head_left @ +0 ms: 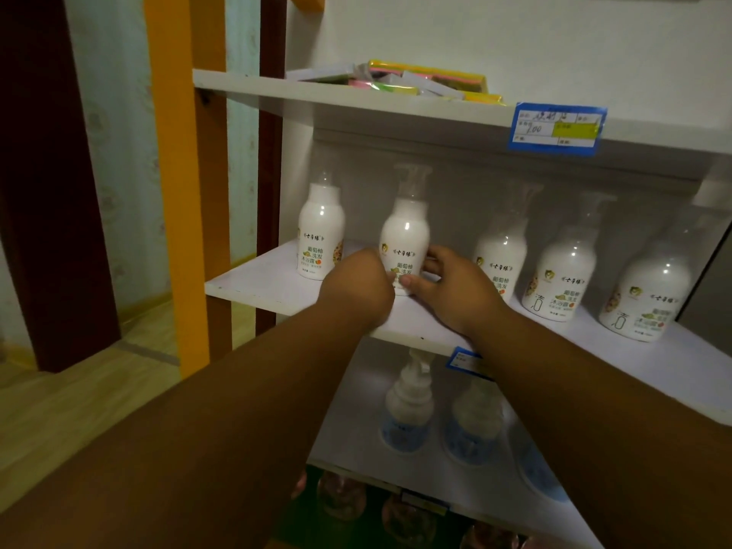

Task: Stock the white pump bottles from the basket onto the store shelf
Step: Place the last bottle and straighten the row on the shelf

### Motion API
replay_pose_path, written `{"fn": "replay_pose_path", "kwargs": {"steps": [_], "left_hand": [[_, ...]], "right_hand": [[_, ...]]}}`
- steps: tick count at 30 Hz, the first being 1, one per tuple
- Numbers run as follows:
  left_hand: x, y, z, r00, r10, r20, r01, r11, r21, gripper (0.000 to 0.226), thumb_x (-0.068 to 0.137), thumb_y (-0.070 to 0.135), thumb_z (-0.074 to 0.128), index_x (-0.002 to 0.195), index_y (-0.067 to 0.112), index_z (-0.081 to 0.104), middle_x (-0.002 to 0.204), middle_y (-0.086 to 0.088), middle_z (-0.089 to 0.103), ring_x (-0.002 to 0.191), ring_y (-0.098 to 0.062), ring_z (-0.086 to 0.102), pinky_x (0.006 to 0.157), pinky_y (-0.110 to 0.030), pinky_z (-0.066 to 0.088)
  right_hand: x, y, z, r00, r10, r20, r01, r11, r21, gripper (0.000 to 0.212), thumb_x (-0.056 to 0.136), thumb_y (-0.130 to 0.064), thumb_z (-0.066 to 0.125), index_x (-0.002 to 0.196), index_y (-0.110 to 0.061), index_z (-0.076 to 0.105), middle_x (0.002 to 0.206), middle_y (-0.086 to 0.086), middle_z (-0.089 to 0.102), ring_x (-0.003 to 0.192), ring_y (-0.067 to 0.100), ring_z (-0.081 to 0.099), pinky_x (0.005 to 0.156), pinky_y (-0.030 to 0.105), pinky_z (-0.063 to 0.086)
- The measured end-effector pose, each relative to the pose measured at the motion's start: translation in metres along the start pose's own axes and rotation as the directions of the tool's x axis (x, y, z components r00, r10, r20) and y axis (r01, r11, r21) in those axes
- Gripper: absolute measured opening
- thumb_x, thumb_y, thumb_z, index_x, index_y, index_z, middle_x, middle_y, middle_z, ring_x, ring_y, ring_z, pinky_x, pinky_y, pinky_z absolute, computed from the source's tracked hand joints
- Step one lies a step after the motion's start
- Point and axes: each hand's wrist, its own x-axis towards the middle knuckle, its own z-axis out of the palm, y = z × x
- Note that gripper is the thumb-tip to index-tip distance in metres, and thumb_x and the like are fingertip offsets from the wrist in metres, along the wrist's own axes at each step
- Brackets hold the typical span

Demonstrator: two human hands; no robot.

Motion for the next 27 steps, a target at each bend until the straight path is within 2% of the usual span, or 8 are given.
{"fn": "replay_pose_path", "kwargs": {"steps": [3, 6, 12, 15, 18, 22, 24, 27], "left_hand": [[-0.0013, 0.0007, -0.0042, 0.999, -0.038, -0.001, 0.038, 0.999, -0.008, 0.030, 0.094, 0.023, 0.061, 0.122, 0.011, 0.057, 0.119, -0.009, 0.065, 0.107, -0.027, 0.064, 0.092, -0.038, 0.049], [-0.0021, 0.0014, -0.0053, 0.998, -0.059, -0.015, 0.059, 0.998, -0.009, 0.028, 0.092, 0.018, 0.062, 0.119, 0.011, 0.058, 0.118, -0.010, 0.066, 0.105, -0.028, 0.064, 0.092, -0.039, 0.050], [-0.0022, 0.0007, -0.0049, 0.995, -0.073, -0.062, 0.072, 0.997, -0.020, 0.026, 0.092, 0.019, 0.061, 0.116, 0.008, 0.060, 0.118, -0.011, 0.067, 0.106, -0.029, 0.064, 0.091, -0.037, 0.048], [0.0004, 0.0006, -0.0051, 0.995, -0.075, -0.068, 0.074, 0.997, -0.008, 0.026, 0.093, 0.020, 0.061, 0.116, 0.007, 0.061, 0.117, -0.012, 0.067, 0.105, -0.029, 0.064, 0.092, -0.038, 0.049], [0.0002, -0.0002, -0.0033, 0.997, -0.064, -0.053, 0.062, 0.998, -0.032, 0.027, 0.091, 0.023, 0.063, 0.114, 0.009, 0.061, 0.114, -0.010, 0.068, 0.102, -0.028, 0.065, 0.087, -0.036, 0.050], [-0.0005, -0.0013, -0.0021, 0.999, -0.039, -0.004, 0.039, 0.997, -0.061, 0.032, 0.087, 0.030, 0.064, 0.115, 0.013, 0.060, 0.111, -0.007, 0.068, 0.100, -0.026, 0.066, 0.089, -0.039, 0.054], [-0.0010, -0.0014, -0.0016, 0.999, -0.035, 0.010, 0.036, 0.997, -0.068, 0.034, 0.086, 0.031, 0.066, 0.116, 0.015, 0.060, 0.111, -0.006, 0.068, 0.100, -0.025, 0.066, 0.091, -0.041, 0.055], [-0.0015, -0.0014, -0.0010, 1.000, -0.023, 0.012, 0.024, 0.998, -0.052, 0.034, 0.085, 0.031, 0.066, 0.115, 0.016, 0.060, 0.109, -0.005, 0.068, 0.100, -0.025, 0.066, 0.090, -0.041, 0.055]], "right_hand": [[-0.0019, -0.0011, -0.0019, 0.998, -0.049, 0.051, 0.049, 0.999, -0.004, 0.053, 0.092, -0.035, 0.068, 0.142, -0.024, 0.052, 0.138, -0.006, 0.063, 0.127, 0.009, 0.058, 0.092, 0.021, 0.037], [-0.0031, -0.0017, -0.0036, 0.994, -0.083, 0.070, 0.085, 0.996, -0.019, 0.049, 0.096, -0.030, 0.064, 0.143, -0.026, 0.053, 0.138, -0.008, 0.063, 0.127, 0.008, 0.057, 0.087, 0.014, 0.035], [-0.0028, -0.0008, -0.0033, 0.994, -0.098, 0.054, 0.097, 0.995, 0.017, 0.050, 0.093, -0.033, 0.068, 0.141, -0.029, 0.056, 0.133, -0.010, 0.066, 0.121, 0.004, 0.061, 0.096, 0.022, 0.043], [-0.0030, -0.0002, -0.0032, 0.995, -0.088, 0.040, 0.086, 0.995, 0.049, 0.051, 0.090, -0.031, 0.072, 0.139, -0.027, 0.058, 0.131, -0.009, 0.068, 0.117, 0.002, 0.061, 0.092, 0.019, 0.041], [-0.0012, 0.0002, -0.0022, 0.997, -0.070, 0.027, 0.069, 0.997, 0.031, 0.052, 0.089, -0.034, 0.073, 0.138, -0.025, 0.059, 0.130, -0.008, 0.069, 0.117, 0.005, 0.063, 0.088, 0.017, 0.041], [0.0015, 0.0008, -0.0008, 0.999, -0.029, 0.025, 0.029, 0.999, -0.021, 0.047, 0.090, -0.039, 0.070, 0.134, -0.024, 0.061, 0.126, -0.007, 0.070, 0.110, 0.007, 0.065, 0.071, 0.009, 0.035], [0.0018, 0.0004, -0.0008, 1.000, -0.018, 0.022, 0.019, 0.999, -0.033, 0.046, 0.091, -0.040, 0.069, 0.133, -0.024, 0.062, 0.126, -0.007, 0.071, 0.109, 0.009, 0.065, 0.069, 0.011, 0.036], [0.0013, -0.0003, -0.0013, 1.000, -0.017, 0.019, 0.018, 0.999, -0.045, 0.043, 0.092, -0.040, 0.067, 0.132, -0.025, 0.063, 0.125, -0.007, 0.071, 0.111, 0.011, 0.066, 0.076, 0.020, 0.040]]}}
